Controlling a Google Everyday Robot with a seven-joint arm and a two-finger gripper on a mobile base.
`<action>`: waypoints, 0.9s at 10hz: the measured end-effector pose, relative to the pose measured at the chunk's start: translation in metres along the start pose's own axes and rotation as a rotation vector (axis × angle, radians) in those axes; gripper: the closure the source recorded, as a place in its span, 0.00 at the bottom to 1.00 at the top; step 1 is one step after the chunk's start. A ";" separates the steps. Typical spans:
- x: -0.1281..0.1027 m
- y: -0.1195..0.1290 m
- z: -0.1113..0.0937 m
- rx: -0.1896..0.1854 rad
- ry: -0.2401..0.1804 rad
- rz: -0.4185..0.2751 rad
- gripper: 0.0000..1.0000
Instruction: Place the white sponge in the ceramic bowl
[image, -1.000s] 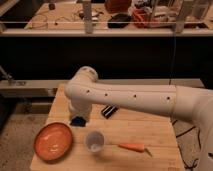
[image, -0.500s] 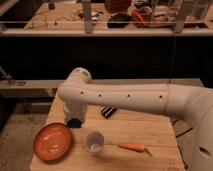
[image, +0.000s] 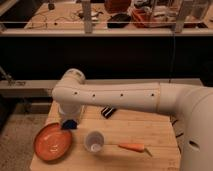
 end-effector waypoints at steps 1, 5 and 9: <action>0.000 -0.008 0.002 0.002 -0.006 -0.014 1.00; 0.001 -0.018 0.008 0.000 -0.025 -0.071 1.00; 0.003 -0.032 0.016 -0.012 -0.040 -0.109 1.00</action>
